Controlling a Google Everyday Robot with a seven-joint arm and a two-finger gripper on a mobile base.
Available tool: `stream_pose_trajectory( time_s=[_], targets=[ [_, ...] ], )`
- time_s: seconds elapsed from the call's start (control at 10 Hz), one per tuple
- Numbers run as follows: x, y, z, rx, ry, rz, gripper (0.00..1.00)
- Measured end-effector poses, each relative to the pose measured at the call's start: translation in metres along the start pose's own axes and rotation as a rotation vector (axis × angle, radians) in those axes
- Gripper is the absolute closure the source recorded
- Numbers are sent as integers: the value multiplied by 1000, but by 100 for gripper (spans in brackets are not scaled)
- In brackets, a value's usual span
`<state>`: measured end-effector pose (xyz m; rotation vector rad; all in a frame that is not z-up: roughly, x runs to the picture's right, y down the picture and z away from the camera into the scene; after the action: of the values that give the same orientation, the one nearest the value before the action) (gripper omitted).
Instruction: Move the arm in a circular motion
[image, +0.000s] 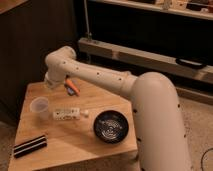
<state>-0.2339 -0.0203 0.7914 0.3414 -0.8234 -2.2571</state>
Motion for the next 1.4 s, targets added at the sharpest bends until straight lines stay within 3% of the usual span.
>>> stream_pose_trajectory(
  time_s=[0.3,0.6,0.8,1.0,1.2,1.4],
  targets=[
    [-64,43,-36,-58,7,133,96],
    [-137,37,-68,-99,12,241,96],
    [-174,1,-78,-105,-3,277,96],
    [-190,-47,-74,-95,-36,287,96],
    [-189,-107,-59,-62,-73,265,96],
    [-167,-163,-35,1,-97,197,96]
  ],
)
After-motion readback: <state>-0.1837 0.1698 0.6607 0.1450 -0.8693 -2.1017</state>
